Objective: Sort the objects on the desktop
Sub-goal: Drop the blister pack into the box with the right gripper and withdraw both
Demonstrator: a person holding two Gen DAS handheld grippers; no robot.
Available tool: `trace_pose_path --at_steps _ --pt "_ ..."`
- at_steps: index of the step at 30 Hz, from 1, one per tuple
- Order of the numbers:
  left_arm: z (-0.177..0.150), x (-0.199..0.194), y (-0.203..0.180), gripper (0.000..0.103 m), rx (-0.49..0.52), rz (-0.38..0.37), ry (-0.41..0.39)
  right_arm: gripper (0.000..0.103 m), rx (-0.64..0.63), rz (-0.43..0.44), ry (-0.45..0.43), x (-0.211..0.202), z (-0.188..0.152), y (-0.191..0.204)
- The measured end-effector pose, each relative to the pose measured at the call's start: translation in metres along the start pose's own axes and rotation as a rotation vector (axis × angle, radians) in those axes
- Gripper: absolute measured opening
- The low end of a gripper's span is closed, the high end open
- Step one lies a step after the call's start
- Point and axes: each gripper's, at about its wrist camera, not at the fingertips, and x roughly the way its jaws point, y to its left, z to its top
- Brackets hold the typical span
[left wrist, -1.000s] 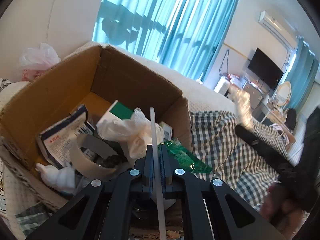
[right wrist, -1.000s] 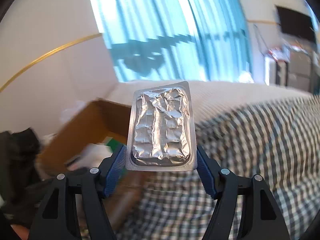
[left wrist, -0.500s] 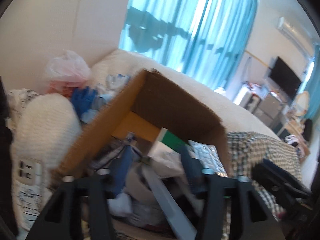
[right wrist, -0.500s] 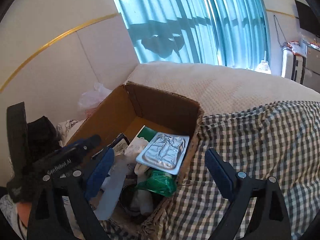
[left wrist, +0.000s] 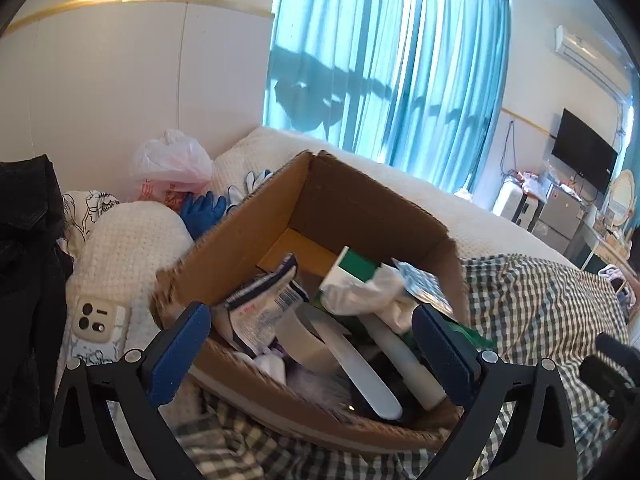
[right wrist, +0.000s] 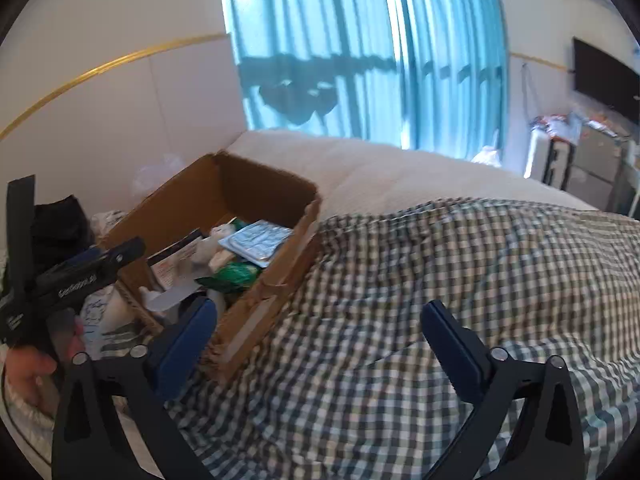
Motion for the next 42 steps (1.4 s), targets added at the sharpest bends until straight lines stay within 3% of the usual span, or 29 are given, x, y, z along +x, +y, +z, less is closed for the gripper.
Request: trace_pose_path --at_steps 8,16,20,26,42 --pt "-0.019 -0.004 -0.02 0.103 -0.013 -0.032 -0.076 0.103 0.042 -0.071 0.052 0.024 -0.009 -0.006" --pt "-0.023 -0.003 -0.033 0.103 0.036 -0.078 -0.064 0.103 0.064 -0.106 0.058 0.026 -0.011 -0.009" --pt "-0.024 -0.007 -0.036 0.103 0.058 -0.095 -0.094 0.103 0.052 -0.108 0.055 0.025 -0.014 -0.006" --pt "-0.027 -0.003 -0.045 0.103 0.113 -0.06 -0.08 0.103 0.05 -0.104 0.069 0.027 -0.018 -0.005" --pt "-0.028 0.005 -0.038 0.103 0.09 -0.061 -0.046 0.103 0.04 -0.1 0.098 0.033 -0.024 0.002"
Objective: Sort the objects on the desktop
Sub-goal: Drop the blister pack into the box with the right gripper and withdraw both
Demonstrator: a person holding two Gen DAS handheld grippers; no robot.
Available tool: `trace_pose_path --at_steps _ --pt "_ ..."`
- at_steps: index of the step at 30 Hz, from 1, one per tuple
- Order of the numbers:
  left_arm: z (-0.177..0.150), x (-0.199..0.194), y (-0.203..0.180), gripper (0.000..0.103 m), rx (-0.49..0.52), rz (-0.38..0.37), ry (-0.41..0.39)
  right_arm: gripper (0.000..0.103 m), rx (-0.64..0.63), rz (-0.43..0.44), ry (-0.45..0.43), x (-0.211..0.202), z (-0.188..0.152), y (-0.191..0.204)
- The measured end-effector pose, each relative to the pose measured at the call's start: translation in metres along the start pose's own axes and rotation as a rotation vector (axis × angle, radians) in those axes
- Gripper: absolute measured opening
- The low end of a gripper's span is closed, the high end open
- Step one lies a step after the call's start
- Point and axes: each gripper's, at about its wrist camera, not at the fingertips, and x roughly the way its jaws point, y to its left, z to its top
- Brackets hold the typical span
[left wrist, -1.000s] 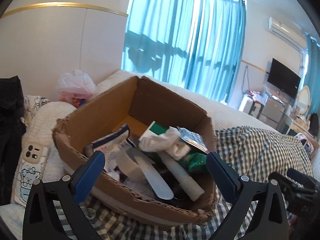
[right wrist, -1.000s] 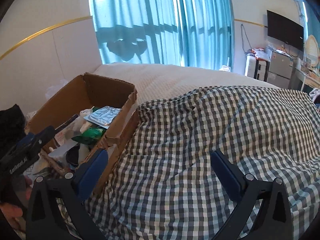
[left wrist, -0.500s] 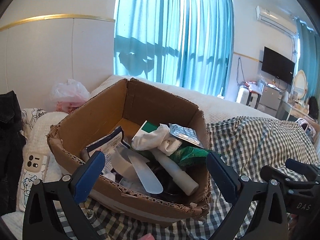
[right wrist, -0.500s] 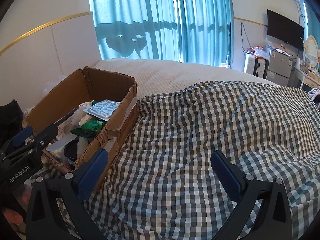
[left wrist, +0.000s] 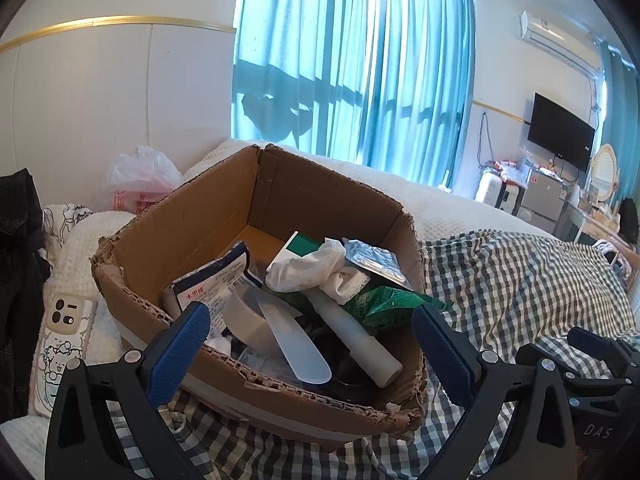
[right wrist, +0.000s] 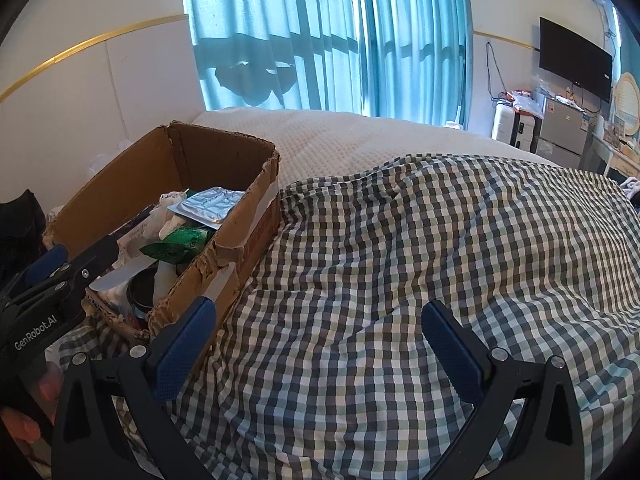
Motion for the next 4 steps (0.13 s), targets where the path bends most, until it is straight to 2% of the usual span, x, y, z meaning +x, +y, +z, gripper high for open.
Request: trace_pose_path --at_steps 4 --pt "-0.0015 0.0007 -0.0013 0.103 0.011 -0.009 -0.007 0.103 0.003 0.003 0.005 0.0002 -0.001 0.0001"
